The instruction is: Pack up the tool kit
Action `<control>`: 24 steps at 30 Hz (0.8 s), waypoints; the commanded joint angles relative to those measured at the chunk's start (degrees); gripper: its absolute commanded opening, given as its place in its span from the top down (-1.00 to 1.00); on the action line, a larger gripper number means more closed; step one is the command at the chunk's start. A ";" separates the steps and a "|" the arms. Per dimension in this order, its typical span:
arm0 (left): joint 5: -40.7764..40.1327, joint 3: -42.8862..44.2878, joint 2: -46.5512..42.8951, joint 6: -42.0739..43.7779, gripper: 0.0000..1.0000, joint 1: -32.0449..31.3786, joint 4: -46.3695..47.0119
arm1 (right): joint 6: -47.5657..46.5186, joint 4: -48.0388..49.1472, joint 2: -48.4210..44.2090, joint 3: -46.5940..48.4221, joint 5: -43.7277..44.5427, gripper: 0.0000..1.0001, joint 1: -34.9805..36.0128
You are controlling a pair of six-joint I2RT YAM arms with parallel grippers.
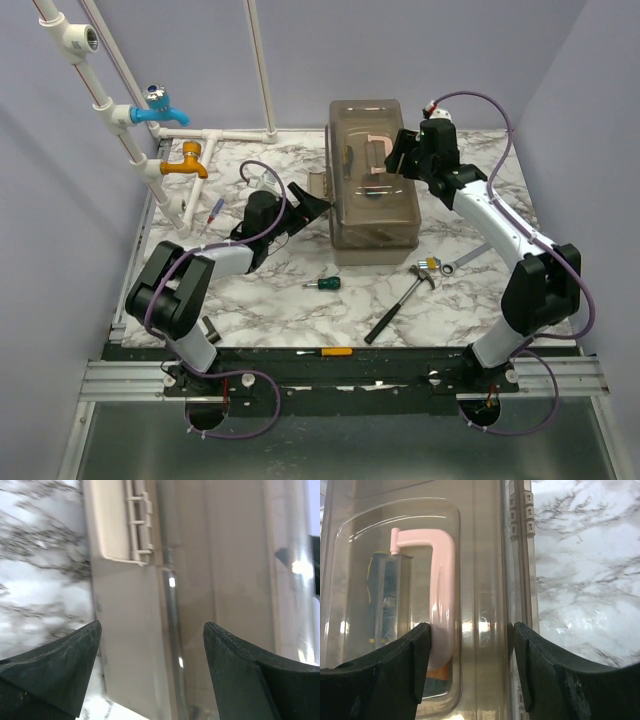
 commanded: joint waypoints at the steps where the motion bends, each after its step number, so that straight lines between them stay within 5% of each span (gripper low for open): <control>1: -0.86 -1.85 -5.78 -0.01 -0.69 -5.60 4.72 | -3.06 -9.28 -3.29 -3.20 1.34 -0.14 -0.77; 6: -2.04 -2.87 -9.03 0.06 -0.71 -5.84 1.74 | -3.75 -9.24 -4.05 -3.18 2.08 -0.15 -1.11; 18: 0.78 -2.12 -7.90 4.87 -0.69 5.80 -5.65 | -3.85 -6.31 -4.69 -4.41 -0.97 -0.16 -1.12; 24: 8.61 4.22 0.28 4.75 -0.10 7.14 -10.32 | -3.94 -6.33 -5.01 -4.37 -0.26 -0.16 -1.12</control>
